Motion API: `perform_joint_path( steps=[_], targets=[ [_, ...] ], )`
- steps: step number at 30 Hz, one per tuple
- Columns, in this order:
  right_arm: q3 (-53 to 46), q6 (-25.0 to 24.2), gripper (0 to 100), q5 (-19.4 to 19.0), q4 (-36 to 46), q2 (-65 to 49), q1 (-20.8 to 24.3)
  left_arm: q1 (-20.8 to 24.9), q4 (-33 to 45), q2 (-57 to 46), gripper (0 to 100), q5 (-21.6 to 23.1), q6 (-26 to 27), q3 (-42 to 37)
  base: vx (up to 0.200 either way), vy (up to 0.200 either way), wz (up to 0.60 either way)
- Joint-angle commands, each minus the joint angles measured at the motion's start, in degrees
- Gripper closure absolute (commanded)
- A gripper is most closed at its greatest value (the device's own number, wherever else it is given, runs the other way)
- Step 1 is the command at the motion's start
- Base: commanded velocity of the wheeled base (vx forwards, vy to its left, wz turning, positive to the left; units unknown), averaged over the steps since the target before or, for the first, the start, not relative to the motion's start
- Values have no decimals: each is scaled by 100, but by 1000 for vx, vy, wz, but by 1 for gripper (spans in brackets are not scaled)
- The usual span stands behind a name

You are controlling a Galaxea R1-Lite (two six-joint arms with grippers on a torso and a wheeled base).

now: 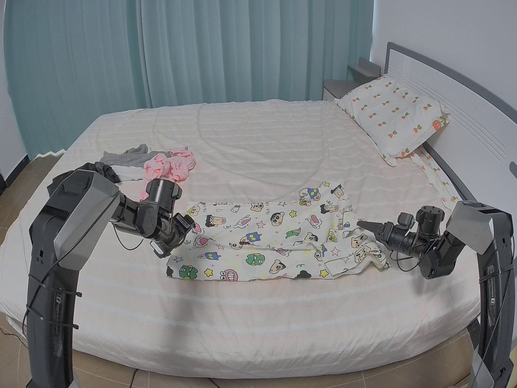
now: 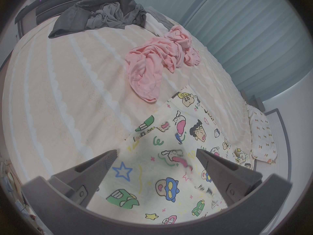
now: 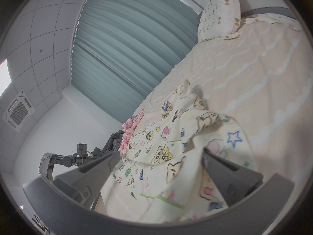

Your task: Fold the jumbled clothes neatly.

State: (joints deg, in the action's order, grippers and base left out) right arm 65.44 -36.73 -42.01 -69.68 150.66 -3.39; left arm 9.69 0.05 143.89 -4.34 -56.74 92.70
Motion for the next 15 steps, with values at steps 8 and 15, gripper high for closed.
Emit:
perform_joint_path(
  steps=[8, 15],
  targets=[
    [-620, -1, 0, 88, -142, -389, -514, -424, 74, -625, 0, 786, -75, -595, 0, 0, 0],
    [-2686, -10, 0, 290, -1197, -1804, -716, -732, -119, -2242, 0, 2042, -13, -2344, 0, 0, 0]
  ],
)
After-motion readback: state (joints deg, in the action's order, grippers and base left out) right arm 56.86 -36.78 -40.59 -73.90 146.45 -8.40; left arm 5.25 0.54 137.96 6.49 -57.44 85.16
